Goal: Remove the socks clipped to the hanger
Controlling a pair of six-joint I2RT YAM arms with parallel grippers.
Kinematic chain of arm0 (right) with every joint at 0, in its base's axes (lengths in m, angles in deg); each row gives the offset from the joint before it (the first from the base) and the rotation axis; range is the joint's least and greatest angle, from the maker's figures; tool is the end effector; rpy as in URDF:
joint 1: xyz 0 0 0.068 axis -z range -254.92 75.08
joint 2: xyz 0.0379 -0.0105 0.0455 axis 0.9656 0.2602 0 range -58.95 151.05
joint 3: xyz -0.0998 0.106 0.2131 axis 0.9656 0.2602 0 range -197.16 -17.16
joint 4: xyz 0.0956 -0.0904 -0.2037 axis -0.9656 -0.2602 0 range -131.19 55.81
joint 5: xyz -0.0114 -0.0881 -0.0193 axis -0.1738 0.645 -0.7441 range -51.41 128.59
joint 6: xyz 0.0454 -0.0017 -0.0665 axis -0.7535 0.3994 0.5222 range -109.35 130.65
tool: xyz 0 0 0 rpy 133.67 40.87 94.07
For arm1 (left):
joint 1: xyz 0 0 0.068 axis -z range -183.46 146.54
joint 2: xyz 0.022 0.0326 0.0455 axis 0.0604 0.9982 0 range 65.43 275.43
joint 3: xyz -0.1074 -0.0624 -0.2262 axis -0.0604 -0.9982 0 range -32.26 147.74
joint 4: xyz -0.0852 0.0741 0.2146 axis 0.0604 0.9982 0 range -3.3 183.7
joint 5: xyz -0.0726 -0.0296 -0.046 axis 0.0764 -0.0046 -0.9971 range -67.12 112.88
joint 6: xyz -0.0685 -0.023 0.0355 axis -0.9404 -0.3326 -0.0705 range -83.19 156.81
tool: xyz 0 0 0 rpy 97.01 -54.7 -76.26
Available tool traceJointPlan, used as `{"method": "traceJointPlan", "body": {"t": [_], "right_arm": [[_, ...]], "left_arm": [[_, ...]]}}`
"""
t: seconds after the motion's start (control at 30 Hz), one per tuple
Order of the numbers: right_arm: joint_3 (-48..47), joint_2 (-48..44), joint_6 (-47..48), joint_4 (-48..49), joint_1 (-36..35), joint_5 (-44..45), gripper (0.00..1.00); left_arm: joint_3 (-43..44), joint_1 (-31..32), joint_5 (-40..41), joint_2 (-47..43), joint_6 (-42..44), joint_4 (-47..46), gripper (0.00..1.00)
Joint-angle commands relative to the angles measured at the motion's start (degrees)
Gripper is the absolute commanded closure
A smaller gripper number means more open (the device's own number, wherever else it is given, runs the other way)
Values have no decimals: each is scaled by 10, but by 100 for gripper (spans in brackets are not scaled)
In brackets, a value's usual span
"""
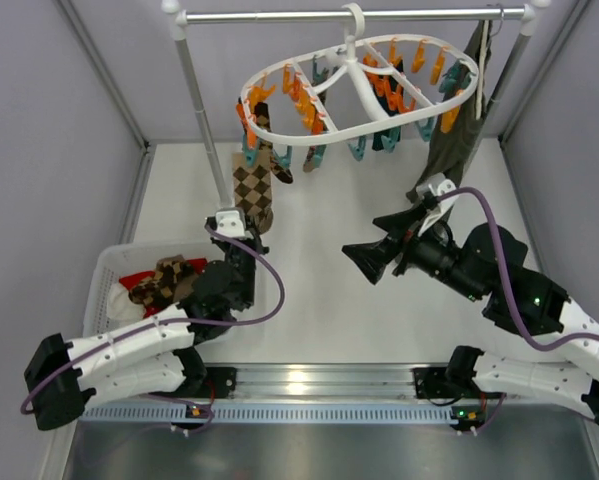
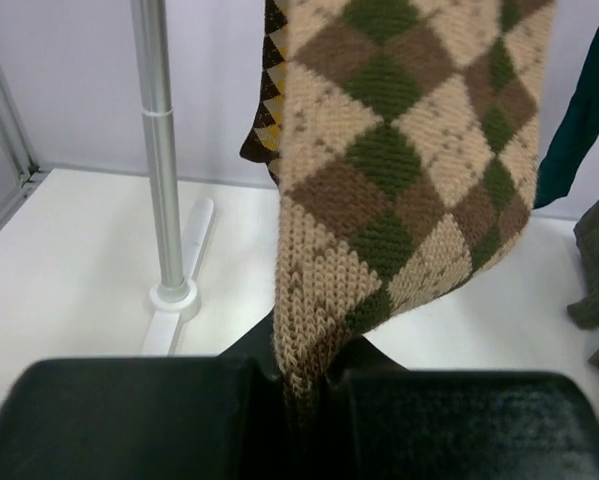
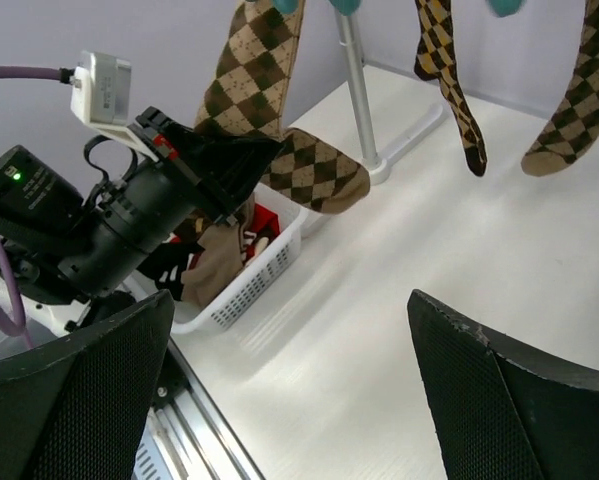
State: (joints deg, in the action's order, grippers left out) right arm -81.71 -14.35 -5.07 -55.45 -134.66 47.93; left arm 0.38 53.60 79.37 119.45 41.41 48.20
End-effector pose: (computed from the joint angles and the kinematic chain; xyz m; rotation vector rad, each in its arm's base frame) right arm 0.0986 0.1465 0.4179 -0.4997 1.5900 0.8864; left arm 0.1641 -0.1468 0.3218 -0.1279 1.4030 -0.1329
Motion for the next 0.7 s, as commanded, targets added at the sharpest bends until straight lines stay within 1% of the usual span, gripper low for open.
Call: {"method": "traceJointPlan", "body": {"t": [0.0,0.03,0.17,0.23,0.33,0.53,0.63,0.67], "right_arm": [[-19,18,-14,31,5,-1,6],[-22,29,-14,30,5,-3,6],[-45,60,-25,26,3,-3,10],[-63,80,-33,17,1,5,13],[-89,107,-38,-2,-8,29,17],[-127,137,-30,-19,-41,90,20],[-144,149,-24,-19,-59,111,21],[-152,153,-21,-22,-64,121,22]], "left_arm": [[-34,7,-1,-48,-19,4,100],[-40,10,-5,-65,-19,4,100],[-49,23,-46,-77,-24,3,100],[-42,29,-75,-66,-30,3,100],[-22,47,-93,-35,-30,2,100],[28,99,-85,51,-21,-1,100],[51,116,-68,91,-21,-1,100],[67,124,-50,102,-20,-1,100]]}}
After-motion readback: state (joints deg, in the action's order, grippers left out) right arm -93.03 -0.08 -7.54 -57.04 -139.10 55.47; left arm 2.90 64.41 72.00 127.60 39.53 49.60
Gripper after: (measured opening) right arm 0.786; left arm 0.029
